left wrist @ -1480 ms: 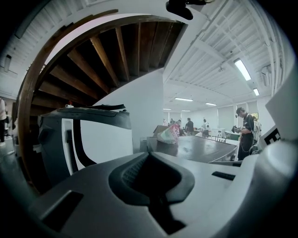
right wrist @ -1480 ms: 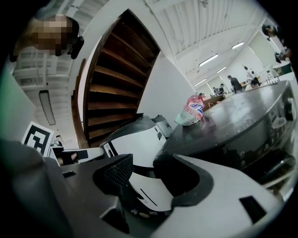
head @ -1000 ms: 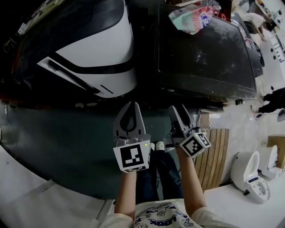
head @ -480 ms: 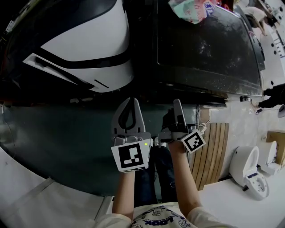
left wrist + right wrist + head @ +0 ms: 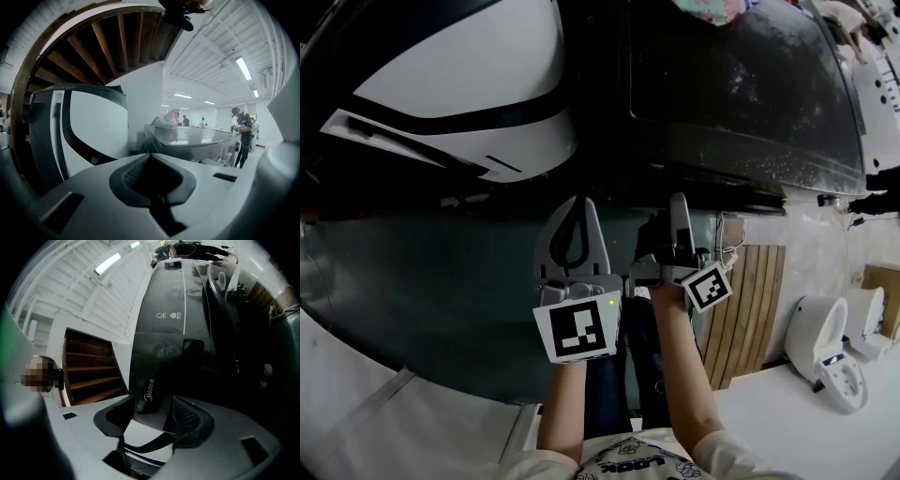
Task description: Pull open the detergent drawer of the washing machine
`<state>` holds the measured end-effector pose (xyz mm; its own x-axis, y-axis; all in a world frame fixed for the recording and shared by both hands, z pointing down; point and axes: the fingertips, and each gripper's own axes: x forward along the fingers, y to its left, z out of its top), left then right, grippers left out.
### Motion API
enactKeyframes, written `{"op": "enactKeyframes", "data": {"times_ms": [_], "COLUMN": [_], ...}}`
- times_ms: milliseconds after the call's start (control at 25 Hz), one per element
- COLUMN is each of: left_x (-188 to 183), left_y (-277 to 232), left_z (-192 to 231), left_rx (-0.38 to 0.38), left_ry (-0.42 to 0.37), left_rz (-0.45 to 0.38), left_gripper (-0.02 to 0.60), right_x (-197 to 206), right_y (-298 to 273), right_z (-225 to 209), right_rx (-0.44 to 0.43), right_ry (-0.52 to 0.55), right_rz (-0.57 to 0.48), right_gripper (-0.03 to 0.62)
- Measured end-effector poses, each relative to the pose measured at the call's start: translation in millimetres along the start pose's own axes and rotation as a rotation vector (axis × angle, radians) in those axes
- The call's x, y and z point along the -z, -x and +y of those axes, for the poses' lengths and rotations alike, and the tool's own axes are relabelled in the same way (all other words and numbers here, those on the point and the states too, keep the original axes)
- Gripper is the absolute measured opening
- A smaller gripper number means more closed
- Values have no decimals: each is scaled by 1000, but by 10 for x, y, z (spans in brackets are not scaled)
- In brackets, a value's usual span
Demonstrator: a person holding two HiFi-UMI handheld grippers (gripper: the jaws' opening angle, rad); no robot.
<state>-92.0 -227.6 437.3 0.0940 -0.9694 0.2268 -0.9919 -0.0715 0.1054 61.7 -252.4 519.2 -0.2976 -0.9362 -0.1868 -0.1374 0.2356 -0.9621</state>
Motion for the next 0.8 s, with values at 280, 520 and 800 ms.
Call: {"op": "enactKeyframes", "data": {"times_ms": [280, 520, 800], "left_x": [177, 297, 404], "left_y": [-65, -76, -89], "left_z": [-35, -36, -61], "left_rx": [3, -3, -8], "left_ry": [9, 15, 23], "left_rz": [25, 41, 55], "left_gripper": [14, 14, 14], "right_x": [-54, -85, -91], "right_y": [-11, -18, -64], "right_z": [-147, -222, -306], "right_rx": [-15, -36, -56], "right_ry": [-19, -45, -39], "right_rz": [-32, -61, -56], "right_gripper": [249, 249, 244]}}
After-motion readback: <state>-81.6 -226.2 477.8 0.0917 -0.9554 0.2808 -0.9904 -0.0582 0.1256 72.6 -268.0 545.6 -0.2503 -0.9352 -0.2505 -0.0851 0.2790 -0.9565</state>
